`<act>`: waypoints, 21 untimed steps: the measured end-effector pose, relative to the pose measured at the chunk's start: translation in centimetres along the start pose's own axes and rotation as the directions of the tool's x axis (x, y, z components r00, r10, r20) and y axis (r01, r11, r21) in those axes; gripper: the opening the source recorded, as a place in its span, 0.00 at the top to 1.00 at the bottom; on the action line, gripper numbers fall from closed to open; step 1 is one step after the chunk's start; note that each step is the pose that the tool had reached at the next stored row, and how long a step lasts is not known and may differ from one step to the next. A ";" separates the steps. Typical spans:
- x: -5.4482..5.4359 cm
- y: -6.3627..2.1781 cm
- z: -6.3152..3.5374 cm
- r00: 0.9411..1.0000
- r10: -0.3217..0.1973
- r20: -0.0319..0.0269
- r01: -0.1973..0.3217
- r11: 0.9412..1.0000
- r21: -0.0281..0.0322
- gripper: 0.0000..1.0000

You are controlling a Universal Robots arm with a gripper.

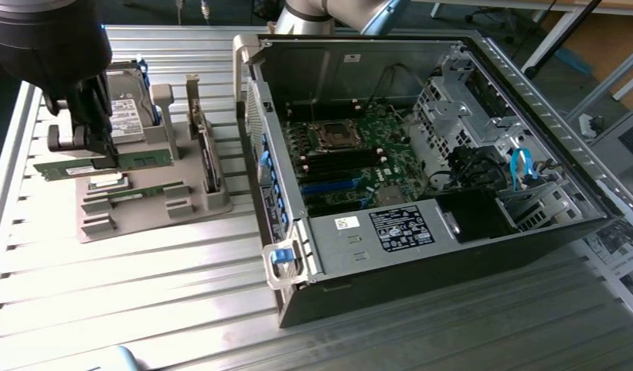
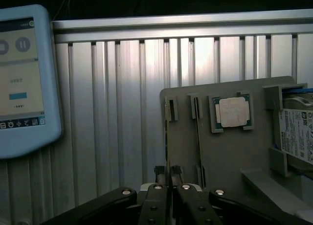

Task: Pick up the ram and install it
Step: 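Pick up the ram and move it above insertion slot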

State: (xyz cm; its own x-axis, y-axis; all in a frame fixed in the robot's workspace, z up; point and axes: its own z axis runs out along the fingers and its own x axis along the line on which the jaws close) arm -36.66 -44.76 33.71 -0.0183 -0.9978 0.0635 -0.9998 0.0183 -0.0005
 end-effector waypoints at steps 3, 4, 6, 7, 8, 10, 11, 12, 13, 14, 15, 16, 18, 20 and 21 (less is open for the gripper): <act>0.0 0.00 -0.08 1.000 0.000 -0.001 0.000 1.000 0.000 0.86; 0.0 0.00 -0.12 1.000 0.001 -0.002 -0.001 1.000 0.000 0.86; 0.0 0.00 -0.18 1.000 0.001 -0.003 -0.001 1.000 0.000 0.86; 0.0 0.00 -0.21 1.000 0.001 -0.004 -0.001 1.000 0.000 0.86; 0.0 0.00 -0.23 1.000 0.001 -0.004 -0.001 1.000 0.000 0.86; 0.0 0.00 -0.29 1.000 0.002 -0.005 -0.002 1.000 0.000 0.86; 0.0 0.00 -0.33 1.000 0.002 -0.006 -0.002 1.000 0.000 0.86; 0.0 0.00 -0.35 1.000 0.002 -0.006 -0.002 1.000 0.000 0.86; 0.0 0.00 -0.40 1.000 0.002 -0.007 -0.002 1.000 0.000 0.86; 0.0 0.00 -0.44 1.000 0.002 -0.007 -0.002 1.000 0.000 0.86; 0.0 0.00 -0.50 1.000 0.002 -0.007 -0.002 1.000 0.000 0.86; 0.0 0.00 -0.56 1.000 0.002 -0.008 -0.002 1.000 0.000 0.86; 0.0 0.00 -0.70 1.000 0.002 -0.009 -0.002 1.000 0.000 0.86; 0.1 0.00 -0.83 1.000 0.002 -0.010 -0.002 1.000 0.000 0.86; 0.1 0.00 -0.87 1.000 0.003 -0.010 -0.003 1.000 0.000 0.86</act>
State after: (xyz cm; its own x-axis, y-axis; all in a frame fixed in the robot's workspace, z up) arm -36.66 -44.76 34.58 -0.0208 -0.9971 0.0733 -0.9998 0.0209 -0.0007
